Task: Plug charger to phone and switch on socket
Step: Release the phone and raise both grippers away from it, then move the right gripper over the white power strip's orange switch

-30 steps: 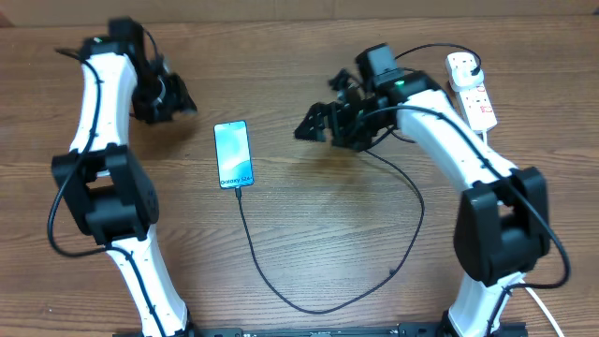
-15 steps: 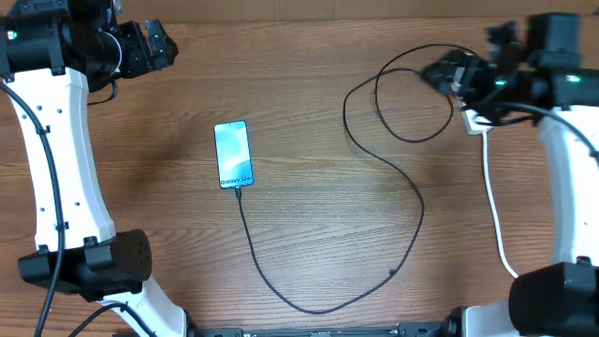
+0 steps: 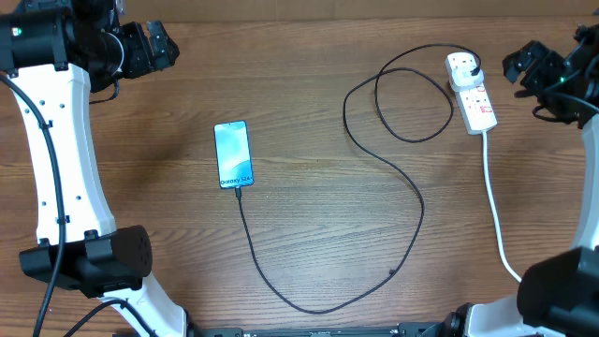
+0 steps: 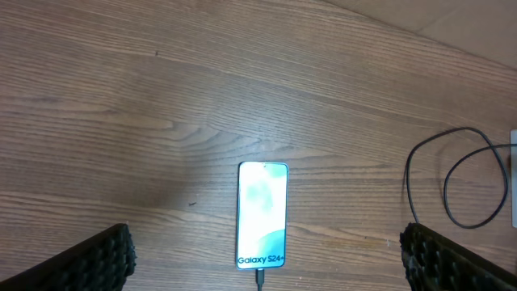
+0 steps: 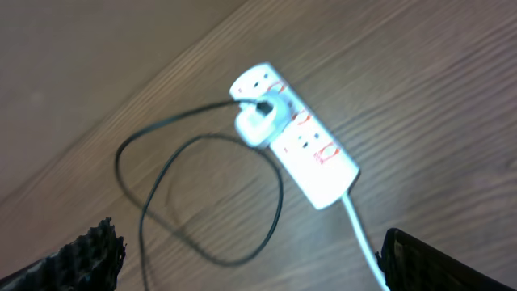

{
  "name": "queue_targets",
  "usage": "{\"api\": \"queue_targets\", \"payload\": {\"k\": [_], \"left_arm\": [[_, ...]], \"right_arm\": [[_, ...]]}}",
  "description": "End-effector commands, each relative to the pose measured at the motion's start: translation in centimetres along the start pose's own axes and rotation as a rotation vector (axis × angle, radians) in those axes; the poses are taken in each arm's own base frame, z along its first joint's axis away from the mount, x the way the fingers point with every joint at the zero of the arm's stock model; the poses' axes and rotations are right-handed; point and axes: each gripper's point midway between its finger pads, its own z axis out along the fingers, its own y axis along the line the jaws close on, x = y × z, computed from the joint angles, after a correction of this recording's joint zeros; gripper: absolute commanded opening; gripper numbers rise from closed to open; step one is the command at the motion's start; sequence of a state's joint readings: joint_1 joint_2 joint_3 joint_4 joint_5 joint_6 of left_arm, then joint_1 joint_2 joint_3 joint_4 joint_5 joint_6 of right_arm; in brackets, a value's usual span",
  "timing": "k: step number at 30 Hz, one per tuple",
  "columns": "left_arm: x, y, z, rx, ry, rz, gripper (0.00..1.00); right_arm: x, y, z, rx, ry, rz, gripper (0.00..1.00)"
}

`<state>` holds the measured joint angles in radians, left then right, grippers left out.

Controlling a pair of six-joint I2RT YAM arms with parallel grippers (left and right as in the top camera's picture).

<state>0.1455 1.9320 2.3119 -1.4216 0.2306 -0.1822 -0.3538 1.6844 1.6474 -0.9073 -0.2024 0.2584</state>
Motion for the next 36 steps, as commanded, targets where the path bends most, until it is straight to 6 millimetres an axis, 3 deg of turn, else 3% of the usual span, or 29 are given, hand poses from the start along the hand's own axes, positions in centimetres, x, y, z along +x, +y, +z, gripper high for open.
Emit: {"api": "queue_targets", "payload": {"k": [1, 11, 16, 22, 36], "left_arm": [[0.0, 0.0, 0.4, -0.002, 0.008, 0.002, 1.0], [0.0, 0.0, 0.4, -0.002, 0.008, 0.002, 1.0], [0.0, 0.0, 0.4, -0.002, 0.008, 0.002, 0.99], [0.0, 0.0, 0.4, -0.002, 0.008, 0.002, 1.0], [0.0, 0.0, 0.4, -0.002, 0.008, 0.002, 1.0]], "right_arm": [[-0.6, -2.1, 2.9, 0.089, -0.003, 0.012, 1.0], [-2.1, -4.8, 10.0, 0.108, -0.034, 0.025, 1.0], [-1.4, -7.1, 13.1, 0.139, -0.008, 0.046, 1.0], [-0.1, -8.3, 16.3, 0.15, 0.025, 0.054, 1.0], [1.3, -9.6, 20.1, 0.156, 0.049, 0.044, 1.0]]}}
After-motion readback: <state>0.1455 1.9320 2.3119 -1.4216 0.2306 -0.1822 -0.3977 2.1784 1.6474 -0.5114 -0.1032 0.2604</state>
